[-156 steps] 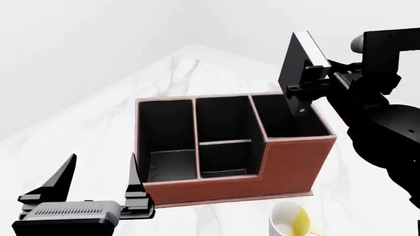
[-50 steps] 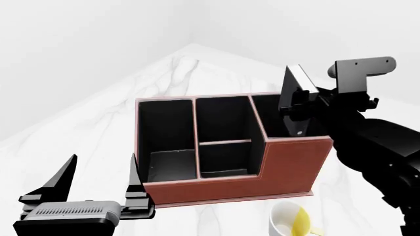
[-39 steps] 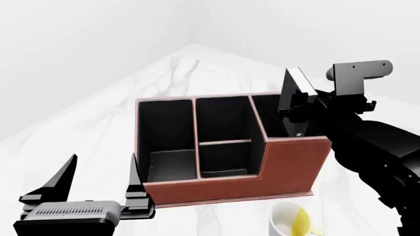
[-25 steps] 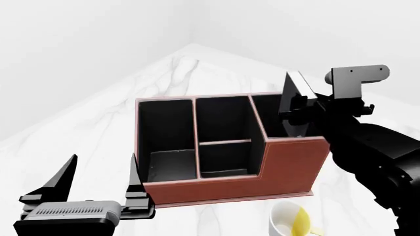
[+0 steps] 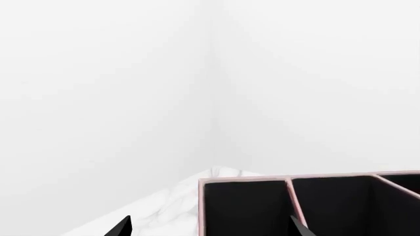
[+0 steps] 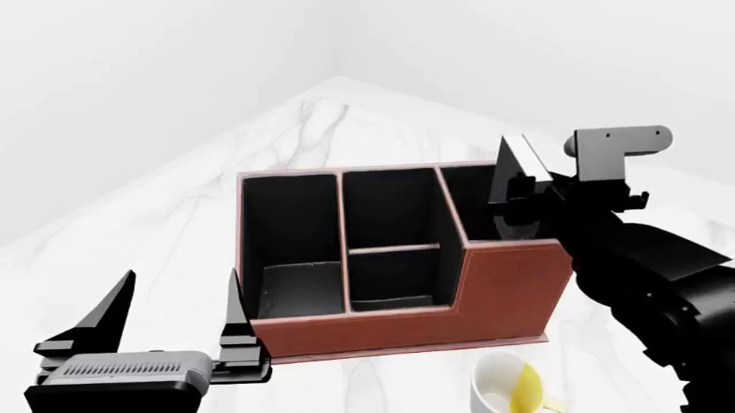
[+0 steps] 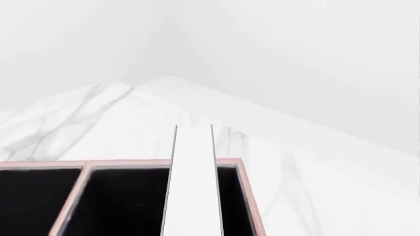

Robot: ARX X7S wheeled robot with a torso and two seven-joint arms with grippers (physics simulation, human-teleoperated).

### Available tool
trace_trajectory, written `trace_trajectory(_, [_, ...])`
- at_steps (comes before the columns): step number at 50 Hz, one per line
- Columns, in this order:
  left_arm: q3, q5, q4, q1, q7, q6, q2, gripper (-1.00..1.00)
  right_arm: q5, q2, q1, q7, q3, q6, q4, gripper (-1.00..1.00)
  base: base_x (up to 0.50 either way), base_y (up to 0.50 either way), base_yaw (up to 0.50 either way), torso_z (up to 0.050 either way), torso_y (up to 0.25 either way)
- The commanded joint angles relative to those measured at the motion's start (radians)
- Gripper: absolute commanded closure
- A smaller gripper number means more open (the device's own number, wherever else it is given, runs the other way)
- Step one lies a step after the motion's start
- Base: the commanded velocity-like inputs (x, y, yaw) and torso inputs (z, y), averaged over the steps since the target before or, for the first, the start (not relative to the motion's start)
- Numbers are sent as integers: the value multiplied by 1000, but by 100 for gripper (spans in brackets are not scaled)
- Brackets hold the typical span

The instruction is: Pick up the book and place it in the right compartment of the caddy.

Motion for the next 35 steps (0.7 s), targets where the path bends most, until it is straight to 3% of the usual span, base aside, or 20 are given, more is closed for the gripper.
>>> trace_trajectory(1, [1, -2, -2, -1, -2, 2, -2, -100, -66, -7, 13, -24, 3, -26, 30, 100, 0, 0, 0, 0, 0])
trace_trajectory(35, [8, -1, -5, -4, -11, 3, -6, -100, -96, -23, -14, -52, -14, -85, 97, 100, 0, 0, 0, 0, 2])
